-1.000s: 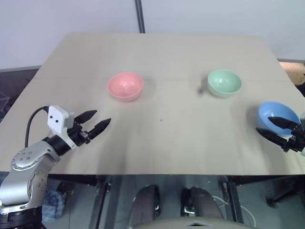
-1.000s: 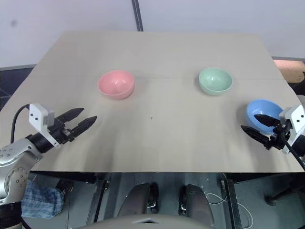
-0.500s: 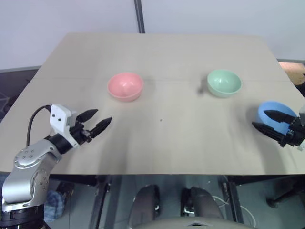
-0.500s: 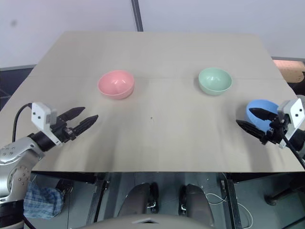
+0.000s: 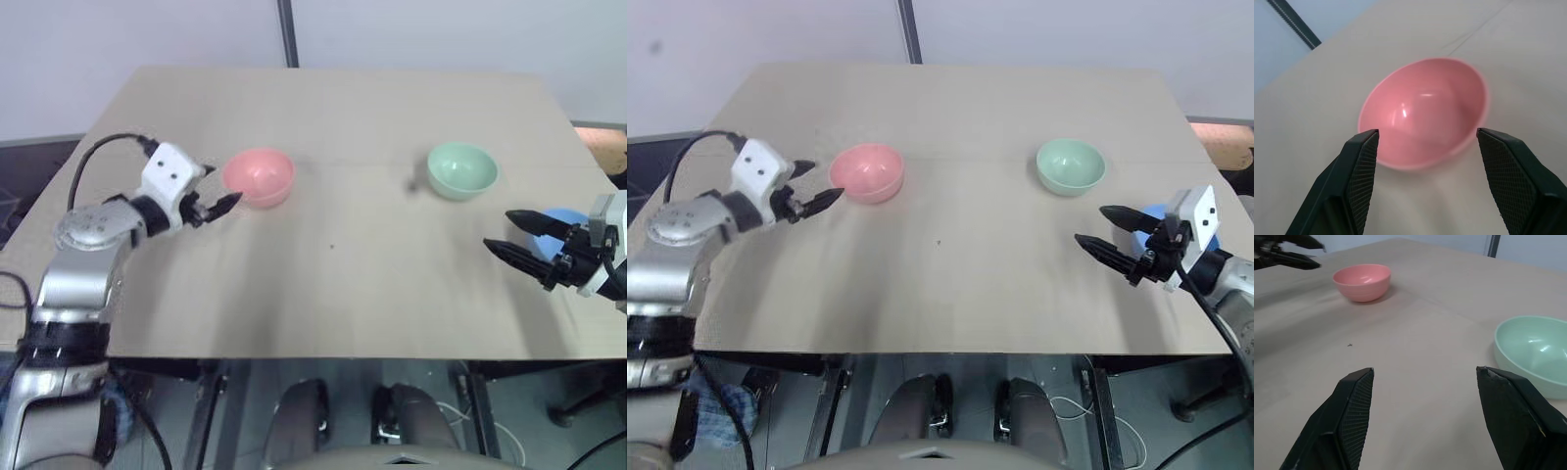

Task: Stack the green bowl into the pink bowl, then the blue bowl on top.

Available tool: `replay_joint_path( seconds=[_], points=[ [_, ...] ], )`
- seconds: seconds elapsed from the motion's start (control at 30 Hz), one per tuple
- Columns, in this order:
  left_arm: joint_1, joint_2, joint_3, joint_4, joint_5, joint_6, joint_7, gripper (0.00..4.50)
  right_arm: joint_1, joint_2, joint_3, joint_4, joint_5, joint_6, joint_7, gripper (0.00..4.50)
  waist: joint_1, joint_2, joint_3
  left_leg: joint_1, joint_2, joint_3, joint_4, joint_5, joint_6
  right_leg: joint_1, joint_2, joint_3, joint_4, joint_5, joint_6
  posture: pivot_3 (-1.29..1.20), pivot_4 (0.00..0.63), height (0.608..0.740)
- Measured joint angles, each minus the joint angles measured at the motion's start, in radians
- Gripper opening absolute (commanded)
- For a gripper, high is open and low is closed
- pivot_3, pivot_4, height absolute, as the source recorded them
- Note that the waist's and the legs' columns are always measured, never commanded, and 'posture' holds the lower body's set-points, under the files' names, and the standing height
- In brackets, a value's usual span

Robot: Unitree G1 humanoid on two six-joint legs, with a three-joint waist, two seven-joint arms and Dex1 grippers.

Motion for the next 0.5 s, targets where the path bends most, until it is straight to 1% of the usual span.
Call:
replay_joint_path(
  seconds=[0.1,0.13,0.27,0.4,0.5],
  points=[
    [-0.106,-0.018,-0.081,0.102,0.069,-0.045,-0.032,3.36,-0.014,0.003,0.019,-0.021,0.0,-0.008,0.004,3.65,-0.002,0.0,0.0,0.0,0.0,0.001,0.0,0.001,-0.002,0.0,0.0,0.001,0.0,0.0,0.0,0.0,0.15,0.74],
    [-0.145,-0.034,-0.126,0.157,0.107,-0.073,-0.052,3.36,-0.015,0.005,0.022,-0.022,-0.001,-0.009,0.003,3.65,-0.003,0.0,0.0,0.0,0.0,0.001,0.001,0.002,-0.003,0.0,0.0,0.001,0.0,0.0,0.0,0.0,0.15,0.74],
    [-0.204,-0.1,-0.228,0.29,0.177,-0.121,-0.118,3.36,-0.017,0.011,0.025,-0.022,-0.002,-0.013,-0.006,3.65,-0.004,0.0,0.0,0.0,0.0,0.002,0.002,0.002,-0.003,0.0,0.001,0.002,0.001,0.0,0.0,0.0,0.15,0.74],
    [-0.248,-0.163,-0.264,0.364,0.203,-0.155,-0.156,3.36,-0.007,0.011,0.02,-0.024,-0.002,-0.015,-0.016,3.65,-0.004,-0.005,0.003,-0.002,0.001,0.001,0.007,0.002,-0.003,-0.002,0.0,0.002,0.005,0.0,0.0,0.0,0.15,0.74],
    [-0.291,-0.17,-0.268,0.39,0.217,-0.193,-0.171,3.36,0.015,0.011,0.01,-0.031,-0.002,-0.016,-0.017,3.65,-0.005,-0.005,0.003,-0.002,0.001,0.001,0.01,0.001,-0.002,-0.002,0.0,0.003,0.008,0.0,0.0,0.0,0.15,0.74]
  ],
)
